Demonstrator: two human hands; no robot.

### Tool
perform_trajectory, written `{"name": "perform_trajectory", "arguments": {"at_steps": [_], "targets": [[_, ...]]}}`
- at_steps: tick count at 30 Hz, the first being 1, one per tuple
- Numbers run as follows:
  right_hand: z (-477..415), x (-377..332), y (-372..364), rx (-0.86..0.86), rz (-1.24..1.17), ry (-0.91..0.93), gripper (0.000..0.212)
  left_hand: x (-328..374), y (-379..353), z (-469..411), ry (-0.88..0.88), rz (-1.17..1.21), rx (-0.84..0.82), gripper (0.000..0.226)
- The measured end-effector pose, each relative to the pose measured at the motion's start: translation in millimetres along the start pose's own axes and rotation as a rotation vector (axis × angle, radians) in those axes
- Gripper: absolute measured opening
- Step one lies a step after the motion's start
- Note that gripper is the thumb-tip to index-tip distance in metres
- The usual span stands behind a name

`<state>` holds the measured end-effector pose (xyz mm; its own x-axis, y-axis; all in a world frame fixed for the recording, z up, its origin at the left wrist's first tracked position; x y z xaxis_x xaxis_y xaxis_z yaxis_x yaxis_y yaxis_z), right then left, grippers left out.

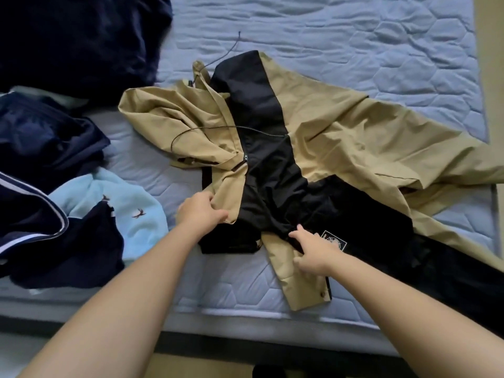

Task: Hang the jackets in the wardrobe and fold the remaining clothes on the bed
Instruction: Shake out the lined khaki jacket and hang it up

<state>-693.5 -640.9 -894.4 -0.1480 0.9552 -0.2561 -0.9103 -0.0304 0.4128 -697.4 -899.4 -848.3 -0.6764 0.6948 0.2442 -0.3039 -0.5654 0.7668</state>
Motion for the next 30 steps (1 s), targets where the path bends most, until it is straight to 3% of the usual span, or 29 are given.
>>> {"name": "perform_trajectory", "arguments": {"at_steps": [3, 7, 9, 11, 15, 18, 23, 26, 30], "targets": [[18.2, -8.9, 19.2, 0.126, -0.102, -0.002, 0.065, 23.1, 12.6, 27.9, -0.273, -0.054, 0.09, 0.028], [51.6, -48.7, 80.9, 0.669, -0.101, 0.233, 0.075, 45.7, 22.5, 71.0, -0.579, -0.076, 0.153, 0.029], [61.7, -79.1, 105.5, 0.737, 0.109, 0.427, 0.084, 57.6, 23.1, 92.1, -0.693, -0.093, 0.177, 0.022], [66.2, -107.0, 116.2, 0.667, 0.448, 0.576, 0.086, 69.4, 21.4, 111.6, -0.779, -0.093, 0.189, 0.018], [74.4, -124.8, 121.1, 0.537, 1.065, 0.72, 0.034, 74.6, 20.4, 134.3, -0.812, -0.156, 0.125, 0.013], [95.6, -121.6, 141.8, 0.628, 1.384, 0.649, 0.018, 75.6, 30.0, 143.7, -0.799, -0.235, 0.079, 0.011], [139.7, -108.3, 190.5, 0.61, 1.239, 0.406, 0.026, 96.5, 95.4, 162.7, -0.76, -0.244, 0.123, 0.012], [192.0, -119.6, 239.9, 0.777, 1.115, 0.315, 0.023, 120.5, 161.5, 174.5, -0.713, -0.314, 0.255, 0.016], [281.2, -144.3, 329.9, 1.045, 0.831, 0.268, 0.019, 173.6, 279.3, 199.7, -0.612, -0.421, 0.547, 0.016]]}}
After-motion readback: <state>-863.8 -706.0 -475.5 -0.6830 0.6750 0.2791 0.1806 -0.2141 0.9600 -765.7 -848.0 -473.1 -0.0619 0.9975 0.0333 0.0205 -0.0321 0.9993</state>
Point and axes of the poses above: each hand's wrist, its own z-axis away from the middle knuckle, its own y-axis out of the back of the hand, x = y × z, the point moved 6 cm from there along -z, towards the middle knuckle, and after that the axes turned 2 degrees about x, right-handed, at the moved point
